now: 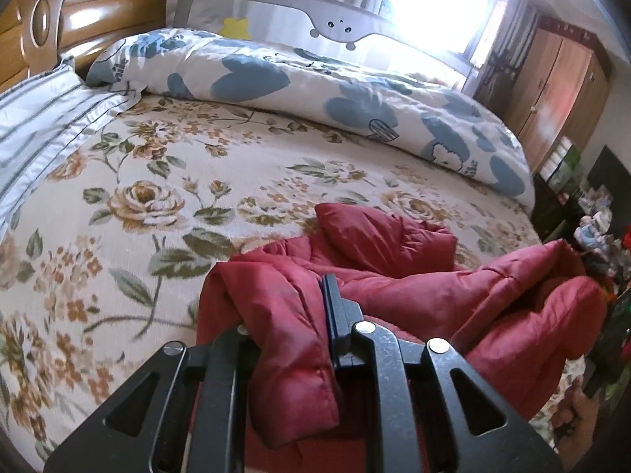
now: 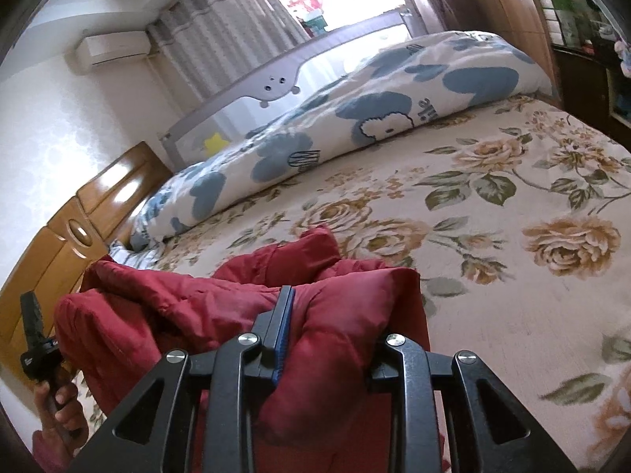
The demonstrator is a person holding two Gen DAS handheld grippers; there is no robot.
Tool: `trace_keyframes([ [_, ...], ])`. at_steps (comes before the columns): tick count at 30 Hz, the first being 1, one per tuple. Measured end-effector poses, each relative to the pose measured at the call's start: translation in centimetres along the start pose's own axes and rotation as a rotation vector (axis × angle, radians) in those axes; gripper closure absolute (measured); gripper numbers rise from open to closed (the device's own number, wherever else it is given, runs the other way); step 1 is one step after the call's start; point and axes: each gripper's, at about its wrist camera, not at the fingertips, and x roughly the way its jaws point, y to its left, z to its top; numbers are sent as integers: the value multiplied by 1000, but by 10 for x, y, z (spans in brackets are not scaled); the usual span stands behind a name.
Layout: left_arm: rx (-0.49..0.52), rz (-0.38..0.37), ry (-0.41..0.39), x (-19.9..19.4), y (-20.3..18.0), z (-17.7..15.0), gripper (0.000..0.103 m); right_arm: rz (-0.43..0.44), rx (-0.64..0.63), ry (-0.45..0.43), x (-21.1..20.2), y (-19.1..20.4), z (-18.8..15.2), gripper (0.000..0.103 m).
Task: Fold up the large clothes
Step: 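Lay the held hem over the collar with both tools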
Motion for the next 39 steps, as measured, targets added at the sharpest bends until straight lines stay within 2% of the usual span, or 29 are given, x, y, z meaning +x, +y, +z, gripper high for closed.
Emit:
trace_keyframes([
  [8, -16, 43, 62, 59, 6, 19, 86, -52, 67, 34, 54, -14, 14, 77],
  [20, -39, 120, 148, 132, 7, 29, 85, -112, 116, 85, 120, -39, 15, 77],
  [26, -64, 115, 182, 153, 11, 35, 84, -129, 167, 109, 145, -52, 14, 76],
  [28, -76, 103, 186, 156, 13, 37, 84, -136, 185, 115, 151, -54, 15, 76],
  [31, -123, 38, 178, 147, 21, 40, 81, -129, 216, 122, 158, -62, 15, 76],
  [34, -151, -4, 165, 133, 26, 42, 75, -123, 233, 123, 165, -66, 14, 76],
  [36, -148, -3, 153, 123, 27, 42, 65, -128, 227, 119, 167, -65, 14, 76],
  [39, -144, -14, 91, 91, 27, 38, 62, -133, 220, 115, 167, -64, 14, 76],
])
